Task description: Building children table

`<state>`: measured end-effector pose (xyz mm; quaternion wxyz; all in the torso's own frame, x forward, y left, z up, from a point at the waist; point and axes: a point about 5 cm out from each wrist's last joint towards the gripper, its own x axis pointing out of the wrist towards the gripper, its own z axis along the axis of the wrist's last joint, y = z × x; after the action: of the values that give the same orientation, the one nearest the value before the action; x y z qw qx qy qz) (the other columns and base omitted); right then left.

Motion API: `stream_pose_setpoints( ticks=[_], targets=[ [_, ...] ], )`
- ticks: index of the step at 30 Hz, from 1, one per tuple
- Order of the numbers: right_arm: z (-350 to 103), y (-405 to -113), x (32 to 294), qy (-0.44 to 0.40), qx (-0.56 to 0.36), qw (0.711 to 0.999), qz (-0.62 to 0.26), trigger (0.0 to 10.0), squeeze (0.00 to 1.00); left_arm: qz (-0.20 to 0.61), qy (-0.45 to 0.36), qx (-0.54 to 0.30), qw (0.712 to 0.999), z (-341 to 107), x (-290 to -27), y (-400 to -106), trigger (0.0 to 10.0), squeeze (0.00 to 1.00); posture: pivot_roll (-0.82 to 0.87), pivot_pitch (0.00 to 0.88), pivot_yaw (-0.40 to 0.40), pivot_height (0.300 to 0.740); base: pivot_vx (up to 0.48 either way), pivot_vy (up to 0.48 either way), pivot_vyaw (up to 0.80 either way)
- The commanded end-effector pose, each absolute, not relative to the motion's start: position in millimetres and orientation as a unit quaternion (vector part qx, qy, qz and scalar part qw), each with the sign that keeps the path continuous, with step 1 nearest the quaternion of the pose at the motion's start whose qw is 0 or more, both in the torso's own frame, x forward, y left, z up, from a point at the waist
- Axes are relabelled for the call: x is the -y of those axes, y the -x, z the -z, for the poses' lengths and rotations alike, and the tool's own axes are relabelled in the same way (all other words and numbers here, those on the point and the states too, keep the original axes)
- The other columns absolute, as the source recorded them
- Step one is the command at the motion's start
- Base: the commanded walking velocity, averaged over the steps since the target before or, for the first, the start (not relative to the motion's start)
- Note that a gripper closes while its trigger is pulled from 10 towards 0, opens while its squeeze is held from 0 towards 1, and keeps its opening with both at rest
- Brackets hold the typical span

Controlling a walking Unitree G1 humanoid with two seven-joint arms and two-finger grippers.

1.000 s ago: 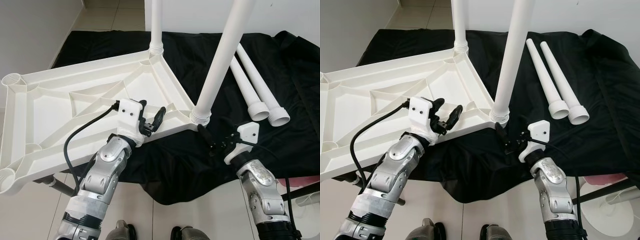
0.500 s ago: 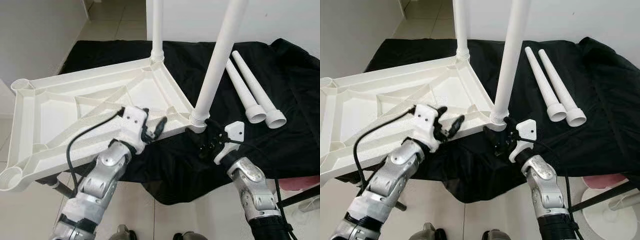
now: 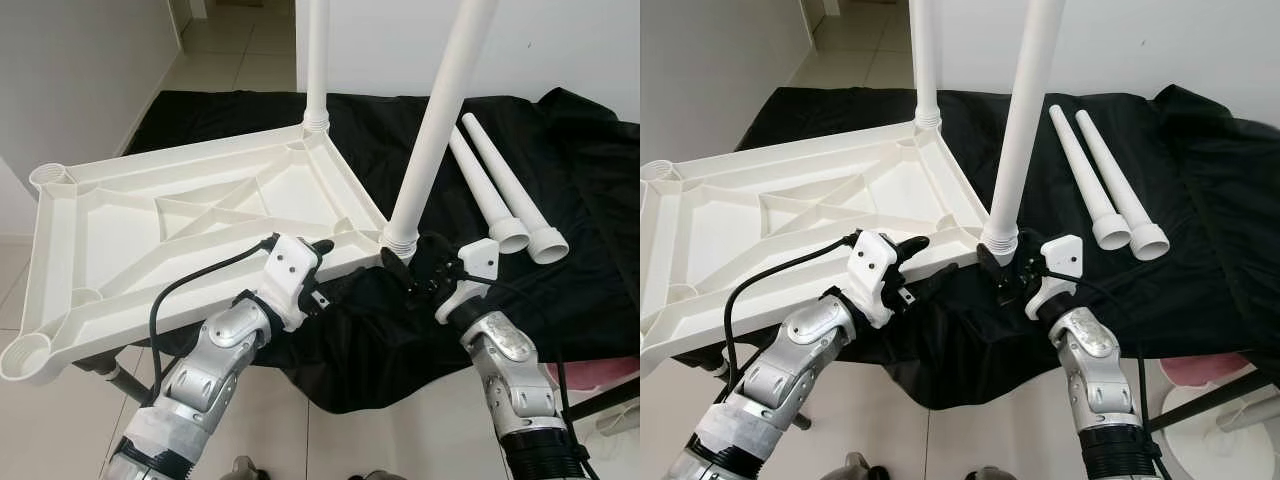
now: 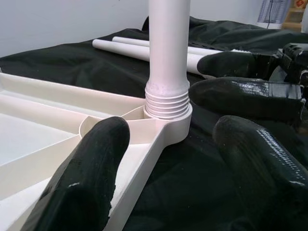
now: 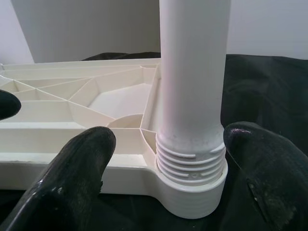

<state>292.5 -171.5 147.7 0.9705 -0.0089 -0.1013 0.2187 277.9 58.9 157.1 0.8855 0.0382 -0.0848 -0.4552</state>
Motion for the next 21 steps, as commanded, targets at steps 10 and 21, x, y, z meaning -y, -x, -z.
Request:
stream_pose_setpoints(
  ticks=[10,21],
  targets=[
    [-144,-311,173,0.032,0.090,0.971,-0.221,10.0,0.00,0.558,-0.083,0.065,0.823,-148,-45,-267,10.0,0.00,-0.04,0.000,0.005,0.740,0.000,0.000,0.00],
    [-140,-325,164,0.017,0.081,0.978,-0.190,10.0,0.00,0.552,-0.080,0.056,0.828,-149,-50,-272,10.0,0.00,-0.03,0.000,-0.006,0.740,0.000,0.000,0.00]
  ],
)
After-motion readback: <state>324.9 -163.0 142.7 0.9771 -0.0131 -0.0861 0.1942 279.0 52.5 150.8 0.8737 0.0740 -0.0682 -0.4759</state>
